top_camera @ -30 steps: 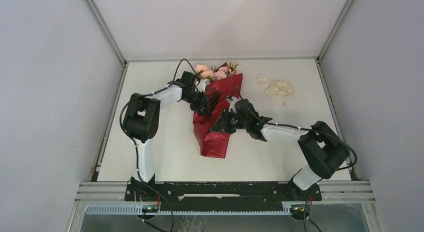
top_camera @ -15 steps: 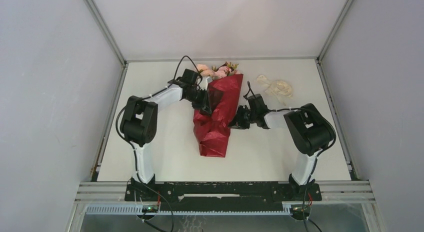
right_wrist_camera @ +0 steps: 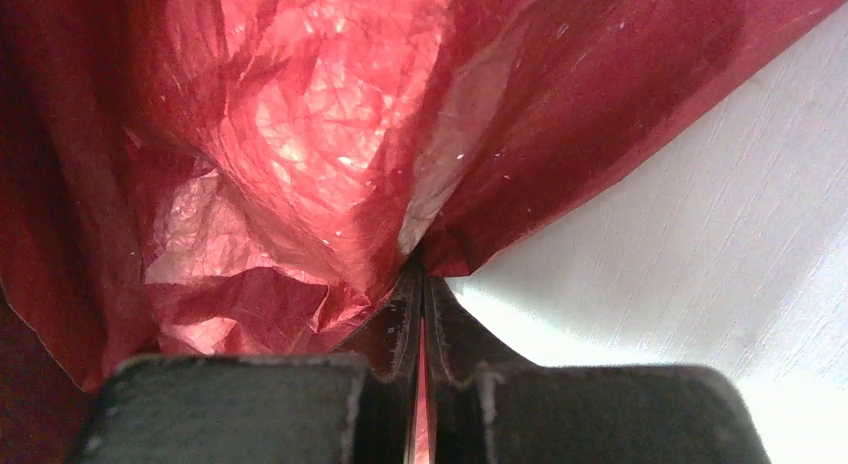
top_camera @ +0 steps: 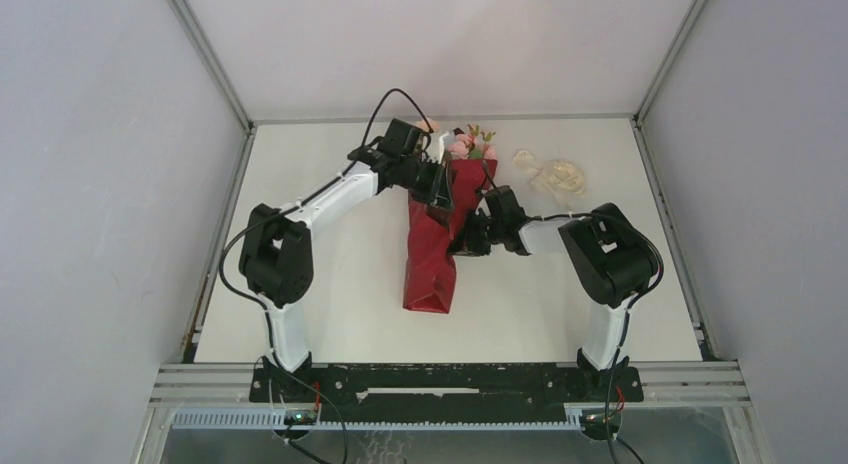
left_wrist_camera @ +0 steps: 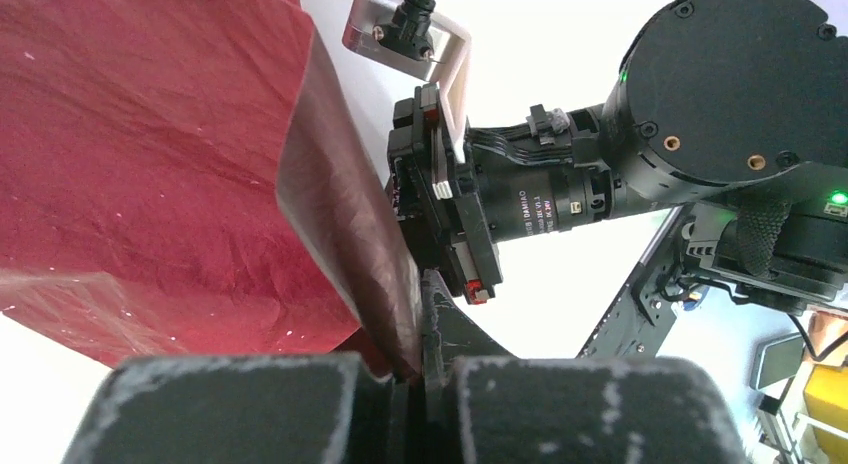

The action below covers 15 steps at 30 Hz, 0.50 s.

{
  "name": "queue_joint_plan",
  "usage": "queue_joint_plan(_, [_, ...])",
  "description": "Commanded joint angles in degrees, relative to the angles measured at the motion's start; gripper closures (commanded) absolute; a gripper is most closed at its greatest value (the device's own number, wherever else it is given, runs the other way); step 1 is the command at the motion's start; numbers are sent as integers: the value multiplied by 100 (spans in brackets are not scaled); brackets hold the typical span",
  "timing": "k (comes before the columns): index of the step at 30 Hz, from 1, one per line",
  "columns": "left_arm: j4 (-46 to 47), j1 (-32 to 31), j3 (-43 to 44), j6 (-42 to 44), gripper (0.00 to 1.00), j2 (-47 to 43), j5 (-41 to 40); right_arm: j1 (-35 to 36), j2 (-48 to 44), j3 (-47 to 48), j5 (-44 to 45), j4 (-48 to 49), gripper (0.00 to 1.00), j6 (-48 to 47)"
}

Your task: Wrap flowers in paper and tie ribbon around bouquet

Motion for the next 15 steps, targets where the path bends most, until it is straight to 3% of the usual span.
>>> queue_joint_plan(1, [57, -13, 330, -210, 98, 29, 13, 104, -168, 176, 140, 94, 94, -91])
queue_joint_plan(6, [-84, -2, 678, -94, 98, 753, -762, 226, -350, 162, 242, -16, 92, -12])
queue_joint_plan(15, [-159, -72, 958, 72, 97, 1592, -1086, 268, -1284, -159, 883, -416, 81, 160])
